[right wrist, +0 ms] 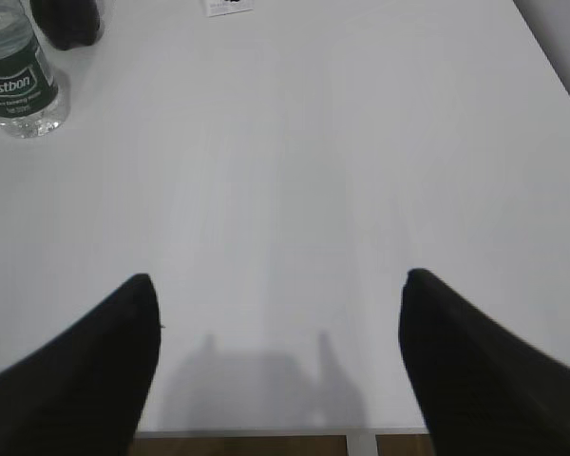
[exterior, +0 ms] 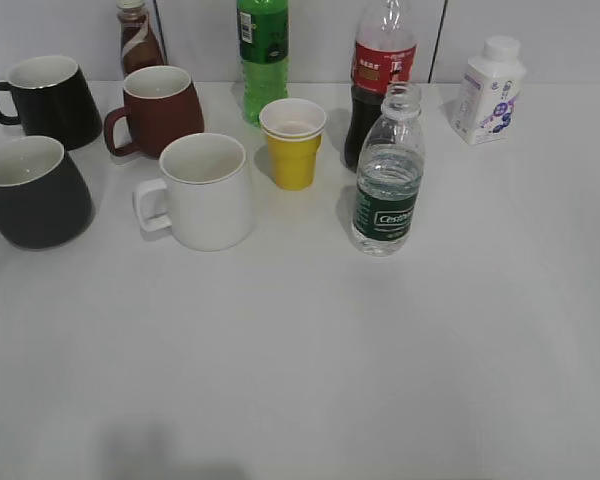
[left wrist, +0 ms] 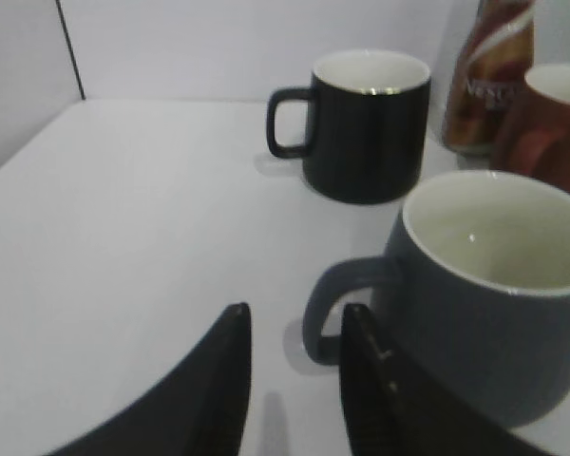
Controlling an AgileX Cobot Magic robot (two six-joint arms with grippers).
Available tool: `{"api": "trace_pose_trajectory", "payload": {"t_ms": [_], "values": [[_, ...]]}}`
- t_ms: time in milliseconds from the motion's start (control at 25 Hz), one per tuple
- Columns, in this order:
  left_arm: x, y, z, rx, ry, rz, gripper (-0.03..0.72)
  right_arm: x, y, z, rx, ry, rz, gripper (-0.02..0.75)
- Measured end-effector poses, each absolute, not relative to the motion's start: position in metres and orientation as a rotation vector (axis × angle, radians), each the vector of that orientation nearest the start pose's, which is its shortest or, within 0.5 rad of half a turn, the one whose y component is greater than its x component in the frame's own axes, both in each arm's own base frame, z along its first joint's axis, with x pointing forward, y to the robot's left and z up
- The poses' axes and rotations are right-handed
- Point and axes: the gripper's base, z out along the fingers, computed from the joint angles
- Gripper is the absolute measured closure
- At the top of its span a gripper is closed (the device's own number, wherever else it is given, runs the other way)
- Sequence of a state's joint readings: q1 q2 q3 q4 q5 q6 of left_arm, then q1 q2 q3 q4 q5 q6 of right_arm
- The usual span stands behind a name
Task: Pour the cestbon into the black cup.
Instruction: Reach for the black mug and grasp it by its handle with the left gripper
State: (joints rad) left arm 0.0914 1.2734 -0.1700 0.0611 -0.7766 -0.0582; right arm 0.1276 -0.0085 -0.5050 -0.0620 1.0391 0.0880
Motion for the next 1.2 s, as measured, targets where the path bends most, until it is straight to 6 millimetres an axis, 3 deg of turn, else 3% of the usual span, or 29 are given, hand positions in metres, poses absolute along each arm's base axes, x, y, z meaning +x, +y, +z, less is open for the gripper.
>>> {"api": "trace_pose_trajectory", "payload": {"t_ms": [160, 360, 480, 720, 1000, 1200], "values": [[0.197, 0.013, 0.173, -0.049, 1.795, 0.006, 0.422, -0.005, -0.006, 0.280, -0.037, 2.008, 0.064, 0.148], [0.207, 0.012, 0.155, -0.038, 1.815, -0.007, 0.310, -0.005, -0.006, 0.280, -0.037, 2.008, 0.064, 0.148], [0.214, 0.012, 0.143, 0.009, 1.856, 0.005, 0.282, -0.005, -0.006, 0.280, -0.037, 2.008, 0.064, 0.148], [0.239, 0.013, 0.132, 0.034, 1.835, 0.008, 0.278, -0.005, -0.006, 0.280, -0.037, 2.008, 0.064, 0.148], [0.244, 0.013, 0.119, 0.042, 1.856, 0.011, 0.319, -0.005, -0.006, 0.280, -0.037, 2.008, 0.064, 0.148], [0.254, 0.014, 0.121, 0.039, 1.827, 0.015, 0.326, -0.005, -0.006, 0.280, -0.037, 2.008, 0.064, 0.148]]}}
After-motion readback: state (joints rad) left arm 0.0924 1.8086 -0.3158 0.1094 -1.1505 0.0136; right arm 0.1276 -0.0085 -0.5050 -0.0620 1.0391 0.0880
